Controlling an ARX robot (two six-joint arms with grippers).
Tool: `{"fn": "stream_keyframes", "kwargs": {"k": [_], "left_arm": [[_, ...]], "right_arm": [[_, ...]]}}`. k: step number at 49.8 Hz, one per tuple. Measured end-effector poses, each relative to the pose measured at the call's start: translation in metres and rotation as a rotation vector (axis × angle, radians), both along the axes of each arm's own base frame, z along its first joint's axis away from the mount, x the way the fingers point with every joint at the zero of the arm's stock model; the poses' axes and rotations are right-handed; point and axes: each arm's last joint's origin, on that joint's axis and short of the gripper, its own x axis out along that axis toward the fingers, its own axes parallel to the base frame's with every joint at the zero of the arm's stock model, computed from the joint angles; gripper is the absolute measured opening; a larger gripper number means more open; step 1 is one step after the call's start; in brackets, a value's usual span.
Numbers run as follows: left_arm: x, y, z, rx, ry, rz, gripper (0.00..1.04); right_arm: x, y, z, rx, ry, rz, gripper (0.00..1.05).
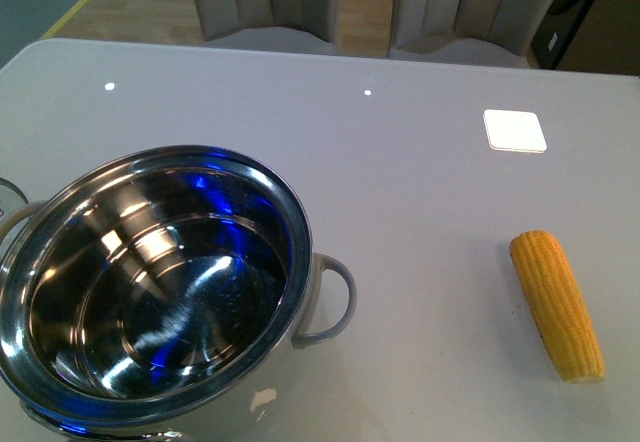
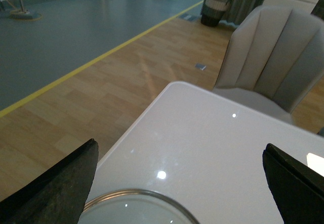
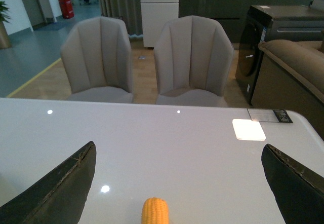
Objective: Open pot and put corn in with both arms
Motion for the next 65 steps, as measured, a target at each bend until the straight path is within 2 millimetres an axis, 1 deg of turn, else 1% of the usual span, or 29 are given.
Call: {"fn": "stream_keyframes", "kwargs": {"k": [2, 3, 7, 12, 16, 22, 27, 35, 39, 41, 42, 44, 45, 50, 51, 53, 54, 59, 63, 65], "left_arm": [[-0.004, -0.005, 0.010, -0.001, -0.015, -0.004, 0.98], [-0.009, -0.010, 0.020, -0.001, -0.028, -0.014, 0.98], [-0.023, -0.029, 0.042, 0.015, -0.055, -0.045, 0.98], [-0.039, -0.048, 0.059, 0.030, -0.069, -0.068, 0.98], [-0.045, -0.059, 0.070, 0.049, -0.063, -0.062, 0.98], [-0.056, -0.074, 0.079, 0.083, -0.038, -0.067, 0.98], [-0.071, -0.086, 0.085, 0.106, -0.017, -0.076, 0.98], [-0.102, -0.100, 0.096, 0.098, -0.007, -0.066, 0.98], [-0.120, -0.110, 0.099, 0.097, -0.007, -0.085, 0.98], [-0.134, -0.120, 0.099, 0.115, -0.041, -0.180, 0.88], [-0.138, -0.123, 0.098, 0.119, -0.048, -0.201, 0.85], [-0.147, -0.133, 0.094, 0.133, -0.070, -0.234, 0.74], [-0.149, -0.135, 0.092, 0.136, -0.075, -0.243, 0.70], [-0.156, -0.146, 0.085, 0.145, -0.086, -0.239, 0.45], [-0.157, -0.147, 0.084, 0.145, -0.085, -0.241, 0.42], [-0.159, -0.150, 0.081, 0.145, -0.084, -0.242, 0.31], [-0.159, -0.151, 0.080, 0.144, -0.083, -0.242, 0.28], [-0.164, -0.157, 0.075, 0.144, -0.085, -0.243, 0.03], [-0.166, -0.160, 0.072, 0.148, -0.085, -0.246, 0.03], [-0.168, -0.163, 0.071, 0.149, -0.083, -0.220, 0.03]], "right_arm": [[0.000, 0.000, 0.000, 0.000, 0.000, 0.000, 0.96], [0.000, 0.000, 0.000, 0.000, 0.000, 0.000, 0.96], [0.000, 0.000, 0.000, 0.000, 0.000, 0.000, 0.96], [0.000, 0.000, 0.000, 0.000, 0.000, 0.000, 0.96], [0.000, 0.000, 0.000, 0.000, 0.000, 0.000, 0.96], [0.000, 0.000, 0.000, 0.000, 0.000, 0.000, 0.96], [0.000, 0.000, 0.000, 0.000, 0.000, 0.000, 0.96], [0.000, 0.000, 0.000, 0.000, 0.000, 0.000, 0.96], [0.000, 0.000, 0.000, 0.000, 0.000, 0.000, 0.96], [0.000, 0.000, 0.000, 0.000, 0.000, 0.000, 0.96], [0.000, 0.000, 0.000, 0.000, 0.000, 0.000, 0.96], [0.000, 0.000, 0.000, 0.000, 0.000, 0.000, 0.96], [0.000, 0.000, 0.000, 0.000, 0.000, 0.000, 0.96], [0.000, 0.000, 0.000, 0.000, 0.000, 0.000, 0.96], [0.000, 0.000, 0.000, 0.000, 0.000, 0.000, 0.96], [0.000, 0.000, 0.000, 0.000, 0.000, 0.000, 0.96], [0.000, 0.000, 0.000, 0.000, 0.000, 0.000, 0.96], [0.000, 0.000, 0.000, 0.000, 0.000, 0.000, 0.96], [0.000, 0.000, 0.000, 0.000, 0.000, 0.000, 0.96], [0.000, 0.000, 0.000, 0.000, 0.000, 0.000, 0.96]]}}
